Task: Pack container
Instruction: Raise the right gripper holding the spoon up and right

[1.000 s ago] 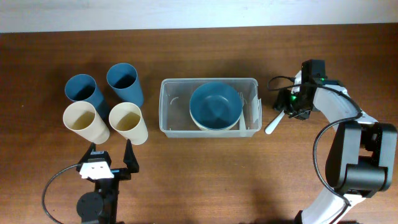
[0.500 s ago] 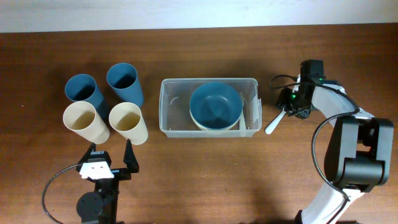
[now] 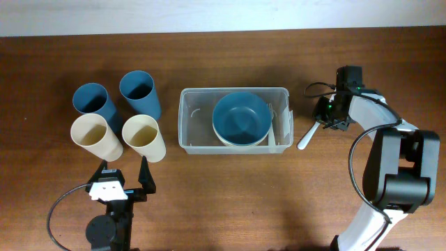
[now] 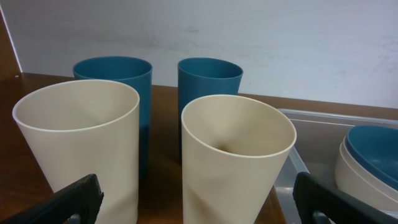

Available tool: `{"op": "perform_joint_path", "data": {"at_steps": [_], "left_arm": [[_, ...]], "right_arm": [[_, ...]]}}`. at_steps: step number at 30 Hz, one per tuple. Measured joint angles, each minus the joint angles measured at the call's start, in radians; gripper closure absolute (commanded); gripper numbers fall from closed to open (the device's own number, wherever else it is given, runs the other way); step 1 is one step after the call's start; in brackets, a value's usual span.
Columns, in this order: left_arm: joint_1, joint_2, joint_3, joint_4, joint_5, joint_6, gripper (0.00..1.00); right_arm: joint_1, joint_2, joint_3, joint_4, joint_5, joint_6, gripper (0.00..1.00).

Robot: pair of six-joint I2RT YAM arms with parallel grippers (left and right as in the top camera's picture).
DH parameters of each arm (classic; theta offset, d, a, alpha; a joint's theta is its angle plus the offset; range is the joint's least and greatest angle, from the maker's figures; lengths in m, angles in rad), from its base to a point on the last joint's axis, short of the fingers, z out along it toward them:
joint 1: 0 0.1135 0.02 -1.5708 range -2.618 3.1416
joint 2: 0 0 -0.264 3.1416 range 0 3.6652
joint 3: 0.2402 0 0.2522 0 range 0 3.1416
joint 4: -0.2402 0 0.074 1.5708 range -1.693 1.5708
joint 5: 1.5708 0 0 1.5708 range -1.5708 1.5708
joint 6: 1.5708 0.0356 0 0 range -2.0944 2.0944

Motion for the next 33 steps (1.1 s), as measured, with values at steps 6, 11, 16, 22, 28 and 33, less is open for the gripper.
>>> {"op": "perform_joint_path", "data": {"at_steps": [6,11,16,22,28,33], "left_arm": [[0.0,0.0,0.0,0.0,0.0,0.0,0.0],[0.0,0.0,0.0,0.0,0.0,0.0,0.0],[0.0,0.0,0.0,0.0,0.0,0.0,0.0],[0.0,0.0,0.0,0.0,0.0,0.0,0.0],[0.0,0.0,0.0,0.0,0.0,0.0,0.0],[0.0,0.0,0.0,0.0,0.0,0.0,0.0]], "right_arm": [[0.0,0.0,0.003,0.003,-0.001,0.008,0.82],[0.0,0.0,0.013,0.006,-0.008,0.011,0.93],[0.003,0.0,0.02,0.023,-0.011,0.007,0.96],[0.003,0.002,0.019,0.022,-0.007,0.007,0.96],[0.003,0.002,0.019,0.021,-0.007,0.006,0.96],[0.003,0.002,0.019,0.013,-0.004,0.007,0.96]]}}
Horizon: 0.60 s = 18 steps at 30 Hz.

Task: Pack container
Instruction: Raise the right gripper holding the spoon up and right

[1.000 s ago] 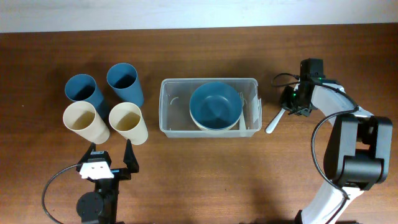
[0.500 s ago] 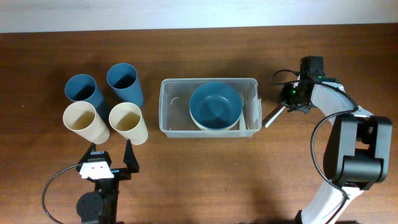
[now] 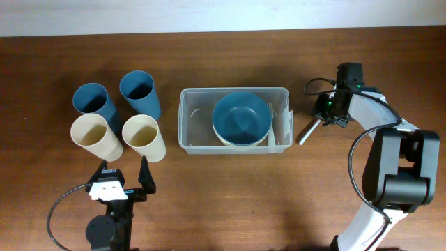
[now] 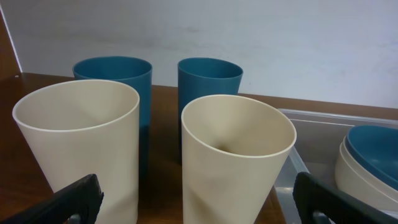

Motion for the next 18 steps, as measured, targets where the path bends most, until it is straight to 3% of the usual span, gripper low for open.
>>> {"op": "perform_joint_path", "data": {"at_steps": [7,18], "left_arm": [[0.0,0.0,0.0,0.0,0.0,0.0,0.0],[0.0,0.0,0.0,0.0,0.0,0.0,0.0]], "right_arm": [[-0.002,0.0,0.005,-0.031,0.0,-0.001,0.96],[-0.036,0.012,0.103,-0.253,0.005,-0.039,0.96]]}}
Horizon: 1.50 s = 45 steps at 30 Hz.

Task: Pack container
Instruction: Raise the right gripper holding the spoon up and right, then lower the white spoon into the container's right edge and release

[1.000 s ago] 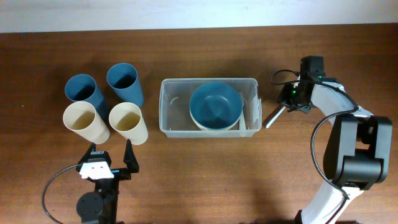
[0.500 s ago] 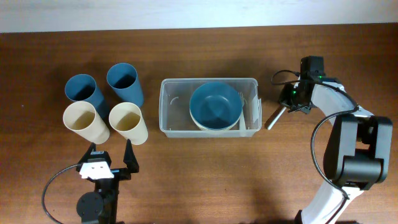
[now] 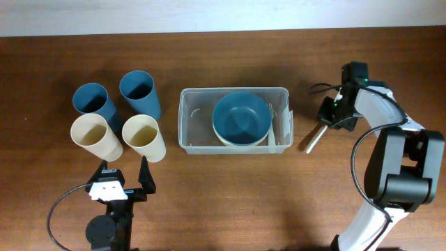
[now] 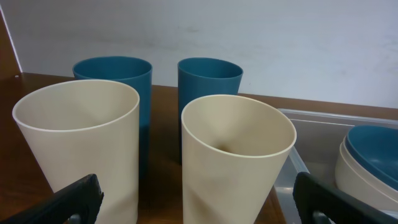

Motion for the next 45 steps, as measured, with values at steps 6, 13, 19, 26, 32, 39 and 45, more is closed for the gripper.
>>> {"op": "perform_joint_path", "data": {"at_steps": [6,13,19,26,32,39,45], "left_arm": [[0.0,0.0,0.0,0.0,0.0,0.0,0.0],[0.0,0.0,0.0,0.0,0.0,0.0,0.0],[0.0,0.0,0.0,0.0,0.0,0.0,0.0],[0.0,0.0,0.0,0.0,0.0,0.0,0.0],[0.0,0.0,0.0,0.0,0.0,0.0,0.0],[0.0,0.0,0.0,0.0,0.0,0.0,0.0],[0.0,0.0,0.0,0.0,0.0,0.0,0.0]], "right_arm": [[-0.007,0.002,0.119,-0.13,-0.005,-0.054,0.96],[-0.007,0.005,0.344,-0.322,-0.137,-0.222,0.96],[0.018,0.005,0.494,-0.463,-0.262,-0.412,0.96],[0.116,0.005,0.508,-0.5,-0.309,-0.546,0.96],[0.192,0.005,0.508,-0.487,-0.321,-0.555,0.96],[0.221,0.005,0.478,-0.426,-0.323,-0.492,0.96],[0.222,0.005,0.433,-0.408,-0.324,-0.453,0.96]]}}
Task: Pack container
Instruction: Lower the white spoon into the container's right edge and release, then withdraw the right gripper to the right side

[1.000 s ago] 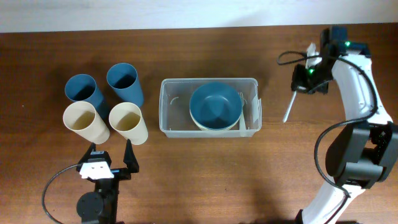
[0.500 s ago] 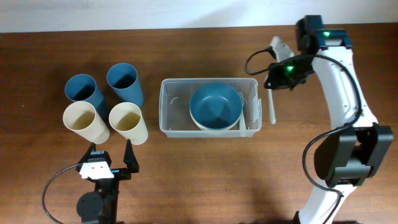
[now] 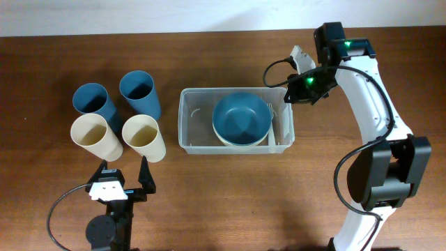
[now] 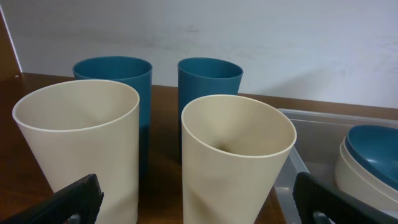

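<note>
A clear plastic container (image 3: 187, 120) in mid-table holds a blue bowl (image 3: 241, 118) nested in a cream one, plus a white utensil (image 3: 284, 127) along its right wall. My right gripper (image 3: 302, 78) hovers over the container's far right corner, shut on another white utensil (image 3: 296, 54) whose end sticks out behind it. Two blue cups (image 3: 139, 90) and two cream cups (image 3: 143, 136) stand left of the container. My left gripper (image 3: 125, 171) rests open just in front of the cream cups (image 4: 236, 155), with nothing between its fingers.
The container's corner (image 4: 298, 162) and the stacked bowls (image 4: 373, 155) show at the right of the left wrist view. The blue cups (image 4: 209, 81) stand behind the cream ones. A white wall runs along the table's far edge.
My right gripper has moved from the table right of the container to above its far right corner. The white utensil has left the table and is now in that gripper. The left arm is unchanged.
The white utensil lay on the table right of the container with my right gripper at its far end. It stayed there through the following two moments while the gripper shifted slightly. Now it is lifted and held over the container's corner. The left arm has not moved.
</note>
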Available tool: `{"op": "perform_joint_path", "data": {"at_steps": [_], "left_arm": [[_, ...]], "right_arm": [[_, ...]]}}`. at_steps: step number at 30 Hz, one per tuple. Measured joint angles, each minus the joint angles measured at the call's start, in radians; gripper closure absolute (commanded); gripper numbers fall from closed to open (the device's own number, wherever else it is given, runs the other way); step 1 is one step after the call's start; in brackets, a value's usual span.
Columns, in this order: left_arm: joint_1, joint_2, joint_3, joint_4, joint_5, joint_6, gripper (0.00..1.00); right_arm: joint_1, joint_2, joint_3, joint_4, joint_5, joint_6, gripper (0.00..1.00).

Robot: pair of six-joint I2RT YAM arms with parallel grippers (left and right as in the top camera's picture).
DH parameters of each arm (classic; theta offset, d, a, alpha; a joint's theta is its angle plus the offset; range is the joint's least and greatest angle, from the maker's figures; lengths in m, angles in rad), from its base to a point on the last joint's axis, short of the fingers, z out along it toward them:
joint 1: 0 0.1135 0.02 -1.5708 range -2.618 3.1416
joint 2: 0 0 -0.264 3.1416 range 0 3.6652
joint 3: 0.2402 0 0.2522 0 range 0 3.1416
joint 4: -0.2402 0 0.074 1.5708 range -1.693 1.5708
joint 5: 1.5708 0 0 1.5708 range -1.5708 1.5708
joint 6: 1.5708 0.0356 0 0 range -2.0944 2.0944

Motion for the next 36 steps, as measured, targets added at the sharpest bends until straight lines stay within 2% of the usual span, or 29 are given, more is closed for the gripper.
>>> {"op": "perform_joint_path", "data": {"at_steps": [4,7,9,11,24,26,28,29,35,36], "left_arm": [[0.0,0.0,0.0,0.0,0.0,0.0,0.0],[0.0,0.0,0.0,0.0,0.0,0.0,0.0],[0.0,0.0,0.0,0.0,0.0,0.0,0.0],[0.0,0.0,0.0,0.0,0.0,0.0,0.0],[0.0,0.0,0.0,0.0,0.0,0.0,0.0],[0.0,0.0,0.0,0.0,0.0,0.0,0.0],[0.0,0.0,0.0,0.0,0.0,0.0,0.0],[0.0,0.0,0.0,0.0,0.0,0.0,0.0],[0.0,0.0,0.0,0.0,0.0,0.0,0.0],[0.0,0.0,0.0,0.0,0.0,0.0,0.0]], "right_arm": [[0.008,0.0,-0.001,0.008,0.0,0.007,0.95],[0.022,0.0,-0.001,0.015,0.0,0.008,0.68],[0.031,0.0,-0.001,0.019,0.0,0.011,0.57],[0.038,0.0,-0.001,0.02,0.0,0.009,0.51],[0.026,0.0,-0.001,-0.004,0.0,0.014,0.35],[0.003,0.0,-0.001,-0.014,-0.001,0.019,0.26],[-0.025,0.0,-0.001,-0.016,0.0,0.019,0.23],[-0.045,0.0,-0.001,-0.016,0.0,0.028,0.16],[-0.185,0.0,-0.001,-0.016,0.004,0.106,0.01],[-0.204,0.0,-0.001,-0.016,0.011,0.121,0.01]]}}
